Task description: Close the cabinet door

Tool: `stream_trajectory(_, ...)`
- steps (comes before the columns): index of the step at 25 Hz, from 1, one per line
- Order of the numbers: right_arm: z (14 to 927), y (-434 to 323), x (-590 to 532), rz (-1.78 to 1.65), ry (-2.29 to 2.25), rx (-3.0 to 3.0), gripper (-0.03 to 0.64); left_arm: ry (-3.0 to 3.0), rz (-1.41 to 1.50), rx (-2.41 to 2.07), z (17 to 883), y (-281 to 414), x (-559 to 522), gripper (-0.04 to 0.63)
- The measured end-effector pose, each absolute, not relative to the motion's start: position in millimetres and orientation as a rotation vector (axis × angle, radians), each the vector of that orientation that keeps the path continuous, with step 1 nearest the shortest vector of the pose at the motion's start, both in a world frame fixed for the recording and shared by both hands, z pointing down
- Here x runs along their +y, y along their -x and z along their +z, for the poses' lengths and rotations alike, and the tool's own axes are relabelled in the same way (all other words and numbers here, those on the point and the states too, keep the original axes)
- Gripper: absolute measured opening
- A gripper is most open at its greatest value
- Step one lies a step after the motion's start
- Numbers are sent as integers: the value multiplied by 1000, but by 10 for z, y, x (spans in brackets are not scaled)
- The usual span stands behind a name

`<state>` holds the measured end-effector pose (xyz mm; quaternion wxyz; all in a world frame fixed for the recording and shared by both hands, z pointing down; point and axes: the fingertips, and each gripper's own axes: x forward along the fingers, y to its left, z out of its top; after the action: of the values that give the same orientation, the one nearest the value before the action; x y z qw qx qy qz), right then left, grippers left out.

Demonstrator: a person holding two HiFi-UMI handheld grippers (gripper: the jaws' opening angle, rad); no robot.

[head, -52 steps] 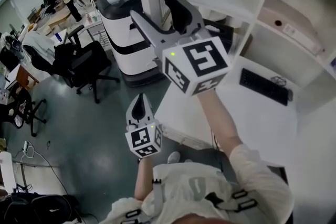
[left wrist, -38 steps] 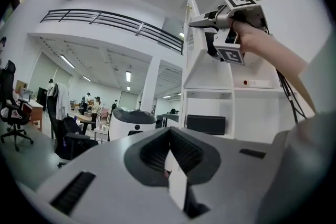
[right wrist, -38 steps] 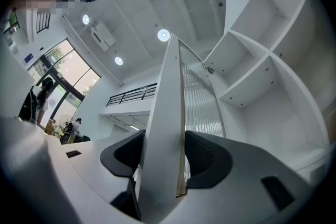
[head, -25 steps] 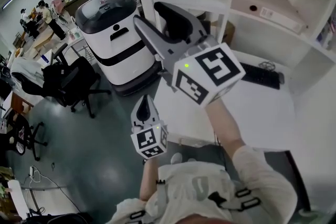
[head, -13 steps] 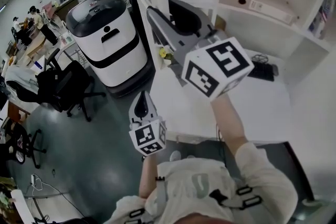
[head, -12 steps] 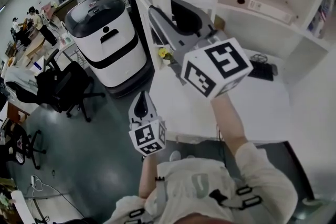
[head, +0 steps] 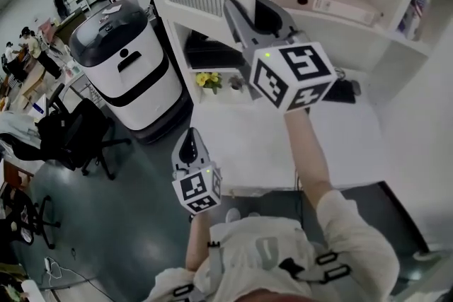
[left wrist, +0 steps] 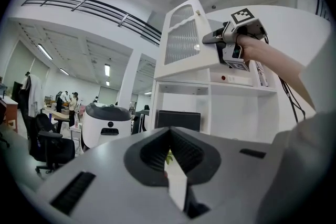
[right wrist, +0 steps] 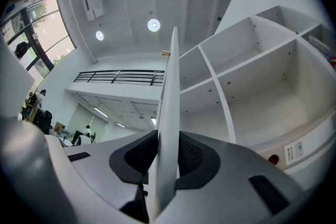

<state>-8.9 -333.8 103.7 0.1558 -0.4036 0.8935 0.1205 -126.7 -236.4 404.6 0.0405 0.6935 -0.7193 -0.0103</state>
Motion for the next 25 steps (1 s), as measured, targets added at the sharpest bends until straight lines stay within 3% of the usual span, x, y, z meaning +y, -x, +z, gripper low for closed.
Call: stream_trajectory(25,1014,-214,-3750,453,1353,2489,147,-2132,-7,-2153,4135,1382,-2670,5)
